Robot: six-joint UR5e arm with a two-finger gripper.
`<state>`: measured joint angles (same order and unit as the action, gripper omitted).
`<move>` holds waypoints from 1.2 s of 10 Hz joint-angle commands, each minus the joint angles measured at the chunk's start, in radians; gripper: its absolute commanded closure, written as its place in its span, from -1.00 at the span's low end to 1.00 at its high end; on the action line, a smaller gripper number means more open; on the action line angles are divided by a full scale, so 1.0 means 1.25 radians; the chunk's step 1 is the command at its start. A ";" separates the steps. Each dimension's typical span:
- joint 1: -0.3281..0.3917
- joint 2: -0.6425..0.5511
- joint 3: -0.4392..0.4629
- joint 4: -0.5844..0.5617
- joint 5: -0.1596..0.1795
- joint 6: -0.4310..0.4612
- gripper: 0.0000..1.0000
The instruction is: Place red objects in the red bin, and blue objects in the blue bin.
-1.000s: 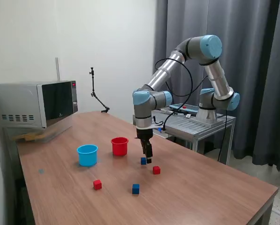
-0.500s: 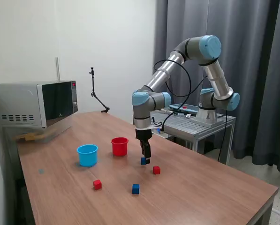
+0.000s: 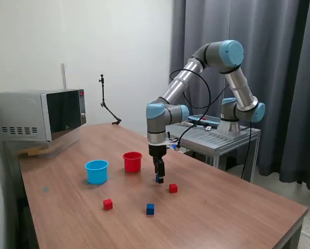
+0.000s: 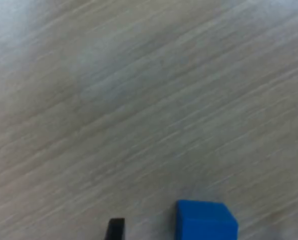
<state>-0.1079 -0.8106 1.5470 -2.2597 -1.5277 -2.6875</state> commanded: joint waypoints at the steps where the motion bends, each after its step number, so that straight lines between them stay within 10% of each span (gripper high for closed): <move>1: -0.002 0.003 0.015 -0.002 0.000 0.000 -1.00; 12: -0.006 0.002 0.009 -0.001 0.000 0.001 -1.00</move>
<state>-0.1148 -0.8080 1.5594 -2.2611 -1.5277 -2.6860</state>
